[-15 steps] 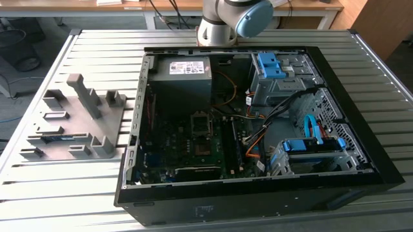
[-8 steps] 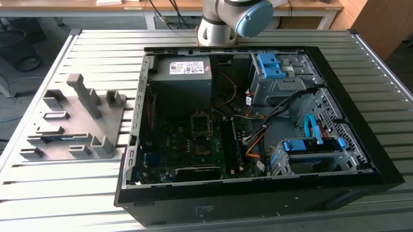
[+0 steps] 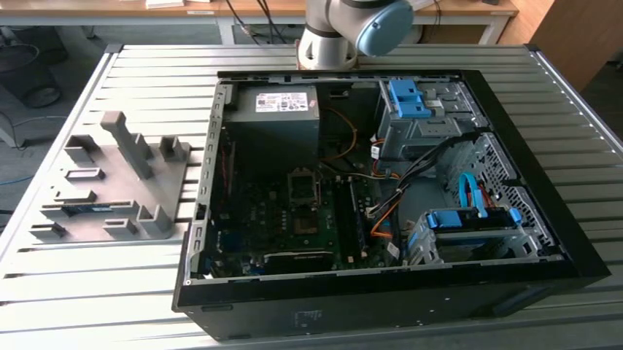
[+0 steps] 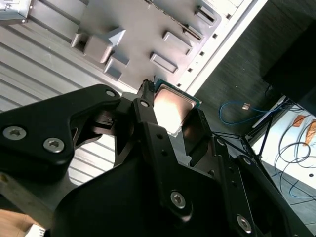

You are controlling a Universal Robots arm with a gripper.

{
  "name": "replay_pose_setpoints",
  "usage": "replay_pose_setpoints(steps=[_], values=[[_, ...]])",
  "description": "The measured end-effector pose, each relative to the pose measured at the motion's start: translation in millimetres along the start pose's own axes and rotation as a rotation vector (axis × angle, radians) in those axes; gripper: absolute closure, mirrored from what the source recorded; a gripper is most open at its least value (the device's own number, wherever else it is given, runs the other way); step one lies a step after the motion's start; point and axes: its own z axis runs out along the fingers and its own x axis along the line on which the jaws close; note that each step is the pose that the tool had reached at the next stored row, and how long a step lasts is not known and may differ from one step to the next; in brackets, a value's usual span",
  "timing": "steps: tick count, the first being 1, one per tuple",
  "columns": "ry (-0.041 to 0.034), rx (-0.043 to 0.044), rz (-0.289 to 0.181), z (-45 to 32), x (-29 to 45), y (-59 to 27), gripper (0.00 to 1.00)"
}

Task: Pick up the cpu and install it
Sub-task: 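Pick up the cpu and move it towards the insertion slot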

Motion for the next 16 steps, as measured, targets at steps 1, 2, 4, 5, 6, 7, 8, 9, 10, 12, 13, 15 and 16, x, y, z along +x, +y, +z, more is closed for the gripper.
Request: replay_pose_setpoints(steps=[1, 2, 4, 5, 6, 7, 8, 9, 10, 12, 13, 15, 16], values=[[0.0007, 0.0, 0.0, 0.1, -4.5, -0.1, 0.53], [0.0011, 0.0, 0.0, 0.2, -9.0, -0.3, 0.53], [0.0021, 0.0, 0.0, 0.4, -18.3, -0.5, 0.53], [0.0025, -0.0001, 0.0, 0.6, -22.8, -0.6, 0.53], [0.003, -0.0001, 0.0, 0.7, -27.2, -0.7, 0.53], [0.0033, -0.0001, 0.0, 0.8, -31.3, -0.9, 0.53], [0.0037, -0.0001, 0.0, 0.9, -35.2, -1.0, 0.53], [0.0039, -0.0001, 0.0, 1.0, -38.9, -1.1, 0.53], [0.0041, -0.0001, 0.0, 1.1, -42.5, -1.2, 0.53], [0.0046, -0.0001, 0.0, 1.2, -49.7, -1.4, 0.53], [0.0047, -0.0001, 0.0, 1.3, -53.1, -1.5, 0.53], [0.0051, -0.0001, 0.0, 1.5, -59.9, -1.7, 0.53], [0.0053, -0.0001, 0.0, 1.6, -63.2, -1.8, 0.53]])
